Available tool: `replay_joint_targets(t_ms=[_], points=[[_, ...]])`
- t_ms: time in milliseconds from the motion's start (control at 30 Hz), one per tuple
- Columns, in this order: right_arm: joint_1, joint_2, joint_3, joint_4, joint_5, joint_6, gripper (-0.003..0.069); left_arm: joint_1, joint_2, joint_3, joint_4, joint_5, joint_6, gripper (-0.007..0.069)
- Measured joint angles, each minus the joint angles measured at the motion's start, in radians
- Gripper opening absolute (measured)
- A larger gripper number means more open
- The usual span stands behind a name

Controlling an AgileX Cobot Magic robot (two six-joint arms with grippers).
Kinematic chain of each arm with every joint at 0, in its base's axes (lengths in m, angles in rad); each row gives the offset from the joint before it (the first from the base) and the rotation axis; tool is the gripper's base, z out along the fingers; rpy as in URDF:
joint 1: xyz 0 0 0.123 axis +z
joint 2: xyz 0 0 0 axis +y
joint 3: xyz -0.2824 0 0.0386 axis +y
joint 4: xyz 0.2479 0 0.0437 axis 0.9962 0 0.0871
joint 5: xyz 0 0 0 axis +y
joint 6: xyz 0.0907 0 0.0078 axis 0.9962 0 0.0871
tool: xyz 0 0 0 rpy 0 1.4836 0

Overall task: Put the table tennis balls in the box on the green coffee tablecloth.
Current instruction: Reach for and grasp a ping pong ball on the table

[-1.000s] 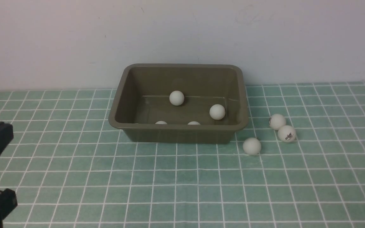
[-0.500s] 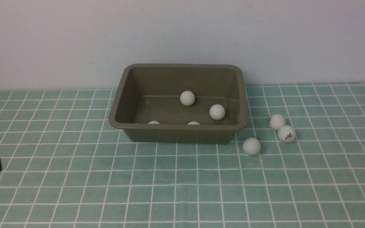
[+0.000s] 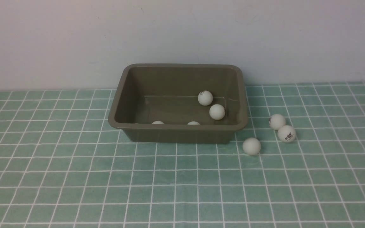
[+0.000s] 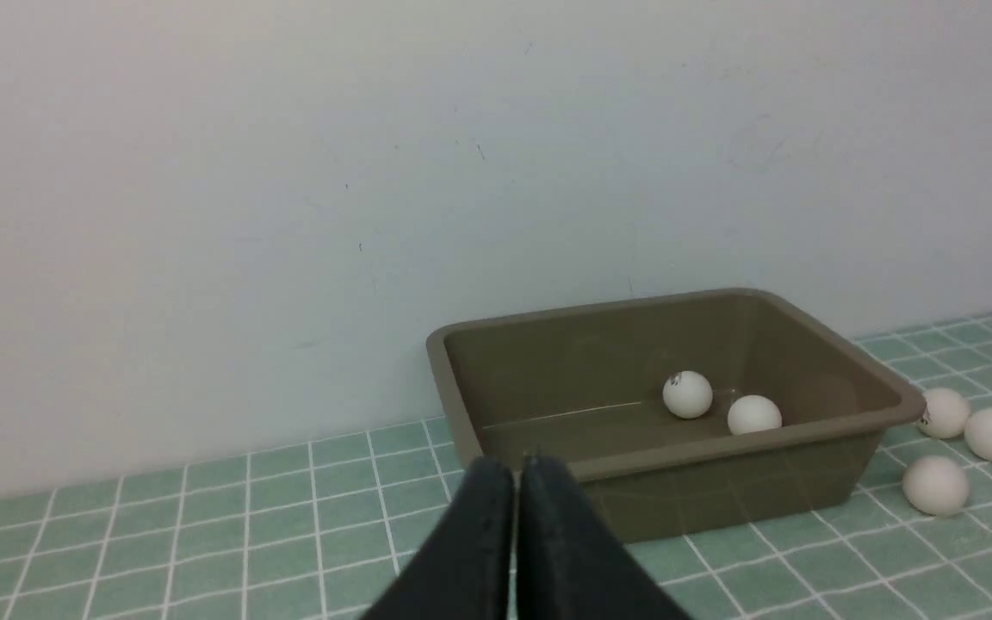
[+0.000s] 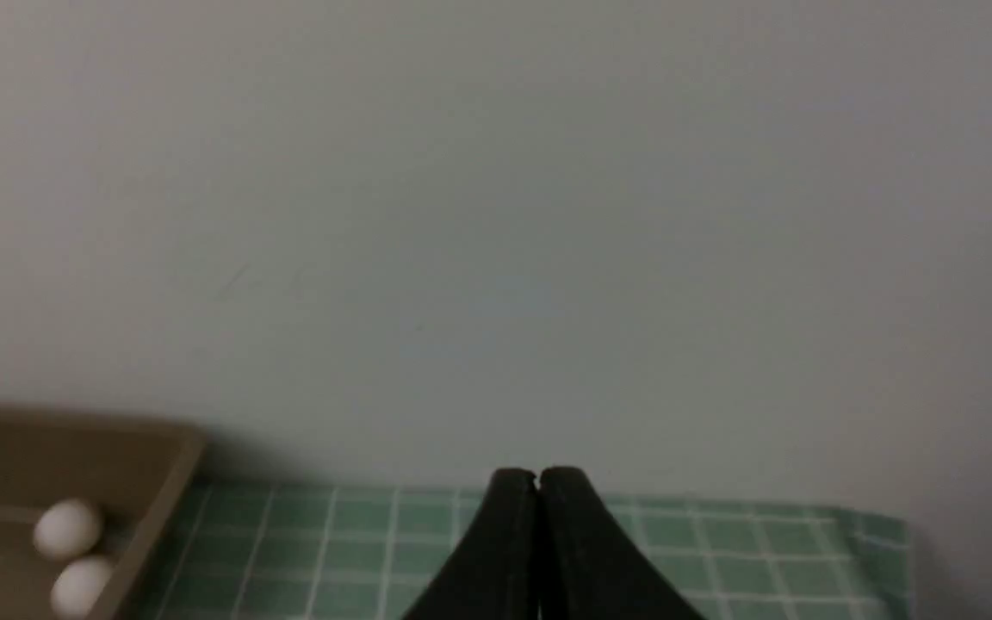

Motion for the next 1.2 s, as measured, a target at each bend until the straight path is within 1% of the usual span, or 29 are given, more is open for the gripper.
replay_joint_targets(t_ms=[67, 133, 200, 300, 533, 633, 700, 800, 833, 900, 933, 1000, 1067, 1200], points=[[0.059, 0.096, -0.07, 0.068, 0.06, -0.1, -0.0018, 0.0, 0.0, 0.001, 0.002, 0.016, 0.0, -0.0004], [0.119, 0.222, -0.148, 0.084, 0.108, -0.149, -0.0018, 0.0, 0.0, 0.001, 0.007, 0.037, 0.001, -0.0004], [0.142, 0.367, -0.225, 0.054, 0.153, -0.13, -0.0018, 0.0, 0.0, 0.001, 0.009, 0.066, 0.003, -0.0004], [0.145, 0.557, -0.305, 0.019, 0.193, -0.091, -0.0018, 0.0, 0.0, 0.001, 0.009, 0.107, 0.003, -0.0004], [0.145, 0.923, -0.491, 0.018, 0.287, -0.096, -0.0006, 0.0, 0.0, 0.001, 0.009, 0.173, 0.004, -0.0004], [0.145, 1.018, -0.563, 0.032, 0.306, -0.11, 0.0022, 0.0, 0.0, 0.001, 0.009, 0.174, 0.004, -0.0004], [0.145, 1.076, -0.606, 0.045, 0.316, -0.131, 0.0059, 0.0, 0.0, 0.001, 0.009, 0.177, 0.004, -0.0004], [0.145, 1.136, -0.655, 0.075, 0.321, -0.166, 0.0146, 0.0, 0.0, 0.001, 0.009, 0.193, 0.004, -0.0004], [0.145, 1.153, -0.667, 0.084, 0.321, -0.171, 0.0202, 0.0, 0.0, 0.001, 0.009, 0.193, 0.004, -0.0004], [0.145, 1.179, -0.675, 0.085, 0.321, -0.174, 0.0285, 0.0, 0.0, 0.001, 0.009, 0.193, 0.004, -0.0004], [0.145, 1.196, -0.677, 0.084, 0.32, -0.174, 0.0347, 0.0, 0.0, 0.001, 0.009, 0.193, 0.004, -0.0004], [0.145, 1.224, -0.681, 0.082, 0.319, -0.166, 0.0412, 0.0, 0.0, 0.001, 0.009, 0.193, 0.004, -0.0004], [0.145, 1.247, -0.685, 0.08, 0.315, -0.161, 0.0445, 0.0, 0.0, 0.001, 0.009, 0.193, 0.004, -0.0004], [0.145, 1.278, -0.686, 0.079, 0.297, -0.159, 0.046, 0.0, 0.0, 0.001, 0.009, 0.193, 0.006, -0.0004]])
